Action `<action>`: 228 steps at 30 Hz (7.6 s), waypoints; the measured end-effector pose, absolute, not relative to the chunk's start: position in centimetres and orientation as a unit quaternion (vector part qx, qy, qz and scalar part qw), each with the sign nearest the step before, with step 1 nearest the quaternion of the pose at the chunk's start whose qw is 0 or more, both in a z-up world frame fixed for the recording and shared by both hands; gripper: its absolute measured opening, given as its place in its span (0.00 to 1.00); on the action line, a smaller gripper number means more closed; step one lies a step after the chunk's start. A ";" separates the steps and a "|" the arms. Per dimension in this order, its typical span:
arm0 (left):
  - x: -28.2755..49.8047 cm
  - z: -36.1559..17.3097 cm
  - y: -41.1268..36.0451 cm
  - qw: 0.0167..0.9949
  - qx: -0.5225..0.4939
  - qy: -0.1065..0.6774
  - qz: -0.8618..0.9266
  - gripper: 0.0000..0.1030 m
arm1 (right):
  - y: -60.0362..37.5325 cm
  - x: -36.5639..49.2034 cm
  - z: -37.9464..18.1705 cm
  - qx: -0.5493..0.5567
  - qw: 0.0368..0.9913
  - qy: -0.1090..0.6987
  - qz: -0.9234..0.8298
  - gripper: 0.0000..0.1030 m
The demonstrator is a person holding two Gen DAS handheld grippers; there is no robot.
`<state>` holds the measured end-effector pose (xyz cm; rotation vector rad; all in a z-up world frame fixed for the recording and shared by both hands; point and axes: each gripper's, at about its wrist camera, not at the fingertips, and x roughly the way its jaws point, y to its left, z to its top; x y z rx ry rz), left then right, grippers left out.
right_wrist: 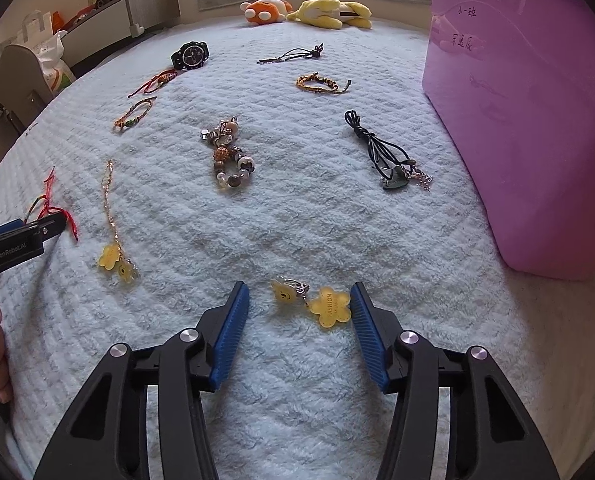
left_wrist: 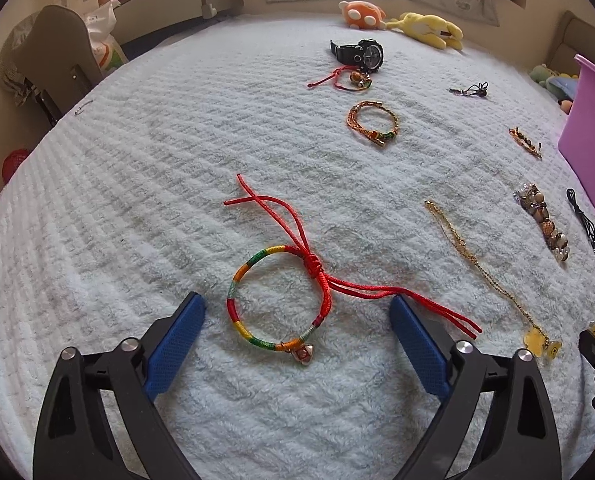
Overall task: Organize jewelry
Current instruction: 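Close the left tool on the rainbow bracelet while the right tool grips the yellow flower keychain, then carry the rainbow bracelet and flower keychain in both tools over the pink tub, then open both tools to drop the bracelet and keychain into the tub, then move the left tool to the gold flower chain while the right tool approaches the black cord necklace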
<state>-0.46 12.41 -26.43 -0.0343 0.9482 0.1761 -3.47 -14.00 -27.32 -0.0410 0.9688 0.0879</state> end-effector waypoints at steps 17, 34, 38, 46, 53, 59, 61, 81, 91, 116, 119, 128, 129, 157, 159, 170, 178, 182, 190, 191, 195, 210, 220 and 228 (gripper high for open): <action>-1.2 -25.1 11.6 0.885 -0.014 0.463 0.053 0.06 | -14.0 -3.4 -26.8 -0.014 0.879 0.473 0.054 0.28; -3.5 -22.7 10.6 0.872 -0.021 0.489 0.017 0.06 | -14.0 -4.4 -23.9 0.002 0.878 0.475 0.058 0.28; -3.8 -20.3 10.1 0.871 -0.013 0.490 0.003 0.06 | -13.8 -5.0 -21.4 0.008 0.878 0.476 0.060 0.28; -3.1 -12.4 9.5 0.867 0.007 0.497 -0.031 0.06 | -14.1 -5.9 -13.2 0.037 0.874 0.480 0.059 0.28; -2.0 -3.8 6.9 0.870 0.023 0.486 -0.081 0.06 | -16.4 -6.2 -4.4 0.072 0.882 0.464 0.032 0.28; -0.1 2.2 2.5 0.876 0.028 0.466 -0.119 0.06 | -20.7 -6.0 0.9 0.089 0.891 0.446 0.007 0.28; 0.6 3.7 0.4 0.878 0.027 0.461 -0.130 0.06 | -22.5 -5.7 2.2 0.089 0.893 0.441 0.003 0.28; 7.0 3.7 -24.3 0.846 -0.010 0.515 -0.138 0.06 | -42.2 5.4 1.1 0.063 0.860 0.500 0.080 0.28; 10.3 -1.1 -29.0 0.809 0.008 0.575 -0.120 0.06 | -44.9 8.9 -3.2 0.071 0.822 0.556 0.104 0.28; 12.2 -4.7 -29.2 0.778 0.018 0.623 -0.076 0.75 | -46.6 12.4 -7.1 0.064 0.775 0.622 0.088 0.58; 12.0 -4.5 -29.2 0.780 0.020 0.621 -0.078 0.75 | -46.7 12.3 -6.7 0.061 0.776 0.621 0.087 0.59; 11.2 -3.4 -28.7 0.786 0.022 0.613 -0.079 0.75 | -45.9 11.9 -6.0 0.064 0.776 0.621 0.091 0.60; 11.0 -3.3 -28.5 0.787 0.022 0.612 -0.077 0.75 | -45.8 11.8 -5.9 0.065 0.775 0.622 0.092 0.60; -0.1 -1.5 -8.4 0.797 -0.035 0.603 0.019 0.81 | -31.0 1.3 -5.0 0.062 0.762 0.627 0.153 0.61; -0.8 -1.6 -6.2 0.798 -0.037 0.601 0.023 0.81 | -29.3 0.4 -5.0 0.060 0.765 0.623 0.149 0.61; -2.7 -3.2 3.0 0.809 -0.004 0.588 0.004 0.81 | -22.0 -4.5 -5.2 0.091 0.797 0.593 0.069 0.61; -3.0 -7.1 6.5 0.808 -0.019 0.589 0.003 0.81 | -19.2 -5.9 -7.6 0.114 0.809 0.577 0.020 0.61; -3.2 -9.2 7.0 0.813 -0.031 0.582 0.014 0.81 | -18.4 -5.6 -9.5 0.102 0.816 0.569 0.013 0.61; -2.3 -15.1 5.6 0.838 -0.044 0.541 0.044 0.81 | -18.2 -3.3 -15.8 0.073 0.840 0.537 0.026 0.61; -2.1 -15.9 5.3 0.842 -0.045 0.536 0.048 0.81 | -18.2 -2.9 -16.7 0.068 0.844 0.532 0.029 0.61; -1.7 -19.4 4.0 0.851 -0.055 0.518 0.064 0.81 | -18.6 -1.2 -20.1 0.051 0.855 0.514 0.034 0.61; -1.3 -24.1 1.1 0.872 -0.058 0.476 0.097 0.81 | -20.1 2.8 -25.4 0.022 0.884 0.465 0.034 0.61; -1.2 -25.5 -0.6 0.873 -0.048 0.473 0.106 0.81 | -19.2 4.2 -25.9 -0.023 0.891 0.452 0.037 0.61; -0.7 -26.1 -1.0 0.875 -0.042 0.469 0.111 0.81 | -19.1 5.7 -26.7 -0.030 0.890 0.454 0.039 0.61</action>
